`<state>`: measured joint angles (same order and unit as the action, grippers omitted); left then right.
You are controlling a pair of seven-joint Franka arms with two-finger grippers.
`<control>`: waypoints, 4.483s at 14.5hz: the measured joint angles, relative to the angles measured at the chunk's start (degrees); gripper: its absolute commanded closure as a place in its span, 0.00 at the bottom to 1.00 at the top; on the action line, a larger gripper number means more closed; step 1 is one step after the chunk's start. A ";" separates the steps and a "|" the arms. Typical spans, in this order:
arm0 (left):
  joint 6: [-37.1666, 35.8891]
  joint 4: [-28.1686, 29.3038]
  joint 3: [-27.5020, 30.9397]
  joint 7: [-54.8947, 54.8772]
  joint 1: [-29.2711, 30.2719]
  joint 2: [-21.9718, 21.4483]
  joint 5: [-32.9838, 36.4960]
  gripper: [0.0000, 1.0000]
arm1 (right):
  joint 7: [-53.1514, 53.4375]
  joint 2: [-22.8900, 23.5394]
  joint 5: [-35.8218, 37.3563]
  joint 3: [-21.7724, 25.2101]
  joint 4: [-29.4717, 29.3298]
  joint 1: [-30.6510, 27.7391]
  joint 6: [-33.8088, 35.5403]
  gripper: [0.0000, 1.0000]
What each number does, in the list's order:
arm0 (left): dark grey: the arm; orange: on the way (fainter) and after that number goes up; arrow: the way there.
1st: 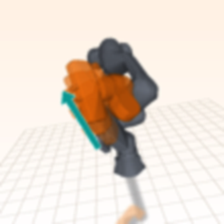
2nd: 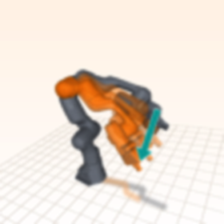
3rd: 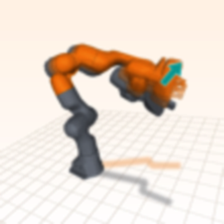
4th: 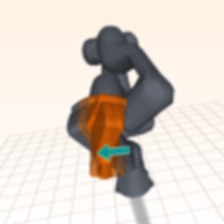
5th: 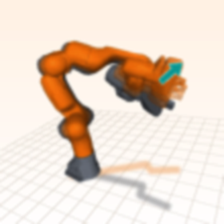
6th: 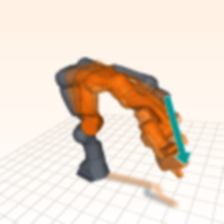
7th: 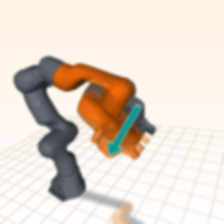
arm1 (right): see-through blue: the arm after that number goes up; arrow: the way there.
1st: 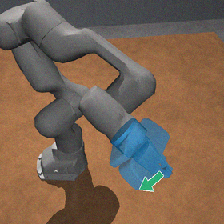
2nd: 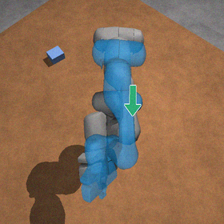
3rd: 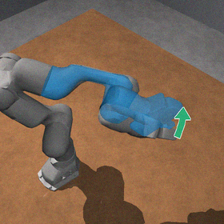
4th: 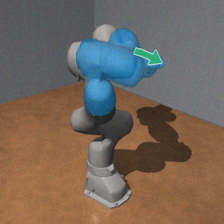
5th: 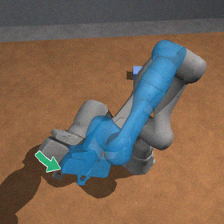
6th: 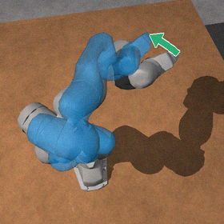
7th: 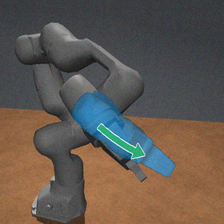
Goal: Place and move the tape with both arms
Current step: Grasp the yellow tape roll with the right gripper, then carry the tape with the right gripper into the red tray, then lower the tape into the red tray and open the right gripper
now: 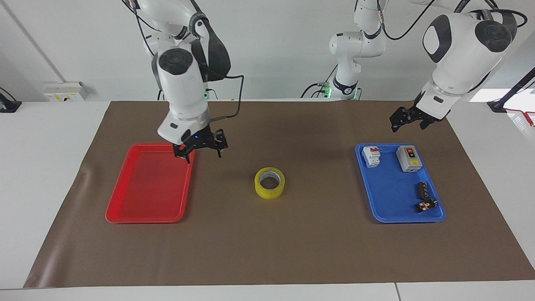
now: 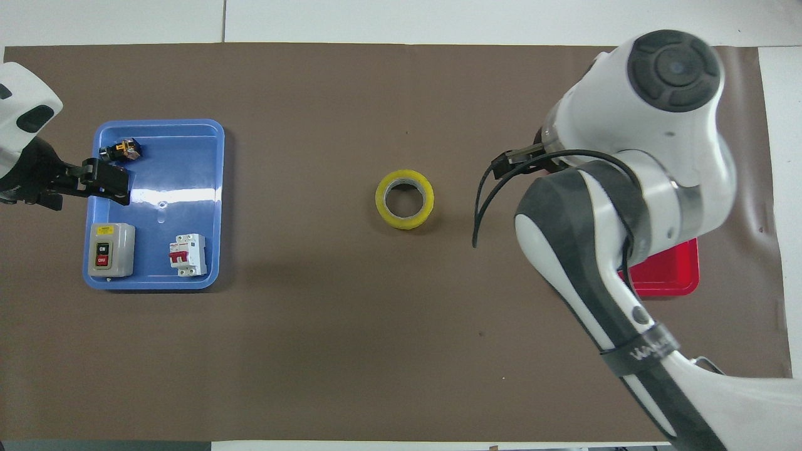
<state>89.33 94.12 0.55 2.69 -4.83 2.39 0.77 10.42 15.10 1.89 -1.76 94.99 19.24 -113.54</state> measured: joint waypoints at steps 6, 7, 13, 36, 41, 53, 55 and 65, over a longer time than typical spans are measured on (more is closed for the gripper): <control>-1.68 -0.21 -0.39 -1.94 0.09 -2.09 0.00 0.00 | 11.86 10.65 3.01 0.06 -0.19 9.16 -12.15 0.00; -1.93 -0.54 -0.60 -2.02 0.12 -2.05 0.00 0.00 | 12.17 11.98 3.28 0.08 -0.29 9.43 -14.03 0.00; -4.30 -2.97 -2.19 -2.64 2.05 -1.91 -2.01 0.00 | 12.20 16.52 3.50 0.50 -0.49 9.77 -17.71 0.11; -5.15 -1.97 -4.80 -2.97 3.70 -3.36 -3.00 0.00 | -18.86 0.16 3.90 1.55 2.90 -17.72 2.09 1.00; -5.15 -1.89 -4.79 -2.97 4.02 -3.36 -3.00 0.00 | -26.75 -2.21 3.88 1.48 17.88 -24.15 -14.99 1.00; -5.15 -1.88 -4.80 -2.97 4.15 -3.36 -3.00 0.00 | -28.92 -2.40 3.85 1.38 28.00 -26.18 -27.13 0.87; -5.15 -1.88 -4.80 -2.97 4.15 -3.36 -3.00 0.00 | -28.78 -2.39 3.78 1.20 28.07 -26.18 -27.14 0.00; -5.15 -1.88 -4.80 -2.97 4.17 -3.36 -3.00 0.00 | -9.29 -9.45 3.79 0.03 11.04 -20.39 -2.88 0.00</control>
<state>84.18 92.23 -4.25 -0.28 -0.65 -0.97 -2.23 1.13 5.65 5.68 -1.72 106.03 -1.15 -116.42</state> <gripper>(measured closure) 0.000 0.000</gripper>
